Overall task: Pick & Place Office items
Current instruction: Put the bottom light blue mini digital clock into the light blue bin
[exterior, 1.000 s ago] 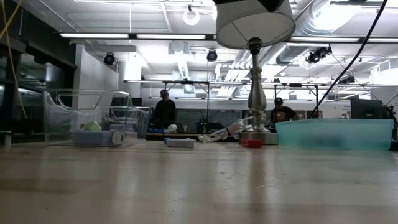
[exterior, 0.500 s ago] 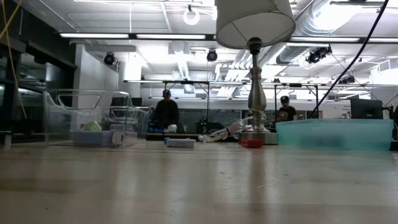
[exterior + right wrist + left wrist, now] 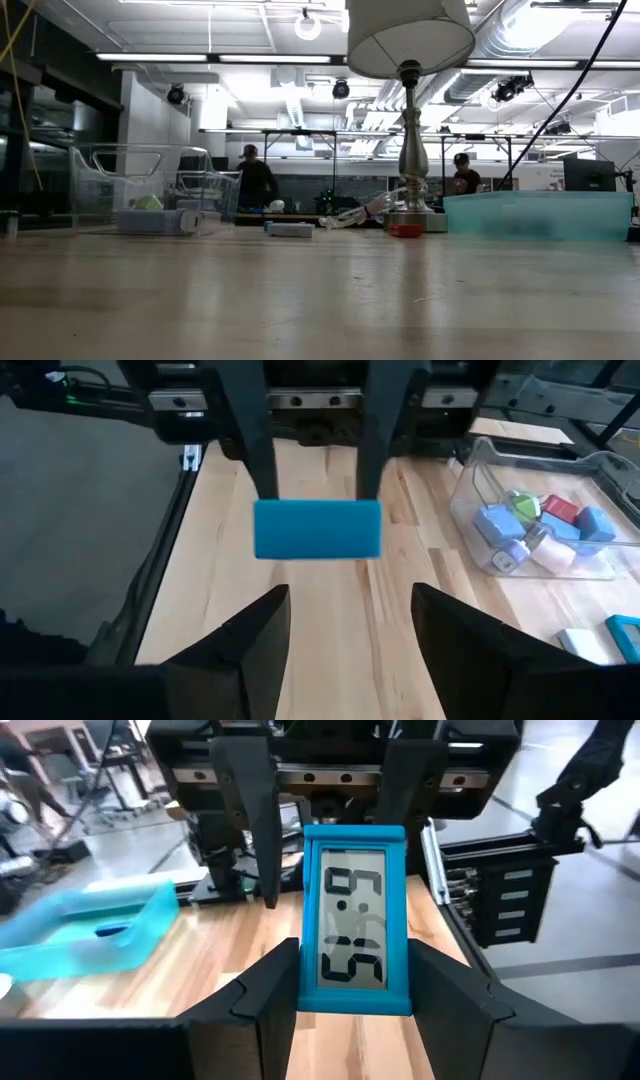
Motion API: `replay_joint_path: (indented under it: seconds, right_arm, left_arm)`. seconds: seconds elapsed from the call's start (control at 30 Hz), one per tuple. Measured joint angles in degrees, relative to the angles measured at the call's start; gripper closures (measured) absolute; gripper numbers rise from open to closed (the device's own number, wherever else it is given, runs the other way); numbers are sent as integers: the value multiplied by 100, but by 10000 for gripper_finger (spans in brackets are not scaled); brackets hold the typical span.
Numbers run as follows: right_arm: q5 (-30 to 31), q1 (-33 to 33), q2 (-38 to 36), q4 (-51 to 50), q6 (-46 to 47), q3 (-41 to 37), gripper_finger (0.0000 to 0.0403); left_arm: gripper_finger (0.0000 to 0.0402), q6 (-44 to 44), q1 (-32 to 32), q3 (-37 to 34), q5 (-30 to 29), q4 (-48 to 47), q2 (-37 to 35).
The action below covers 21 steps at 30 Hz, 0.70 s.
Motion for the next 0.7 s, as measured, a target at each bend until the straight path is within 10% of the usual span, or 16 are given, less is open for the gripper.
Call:
replay_joint_path:
  seconds: [0.7]
  right_arm:
    - [-109,0,4,248,-46,0,207]
  left_arm:
    - [241,105,97,0,142,83,0]
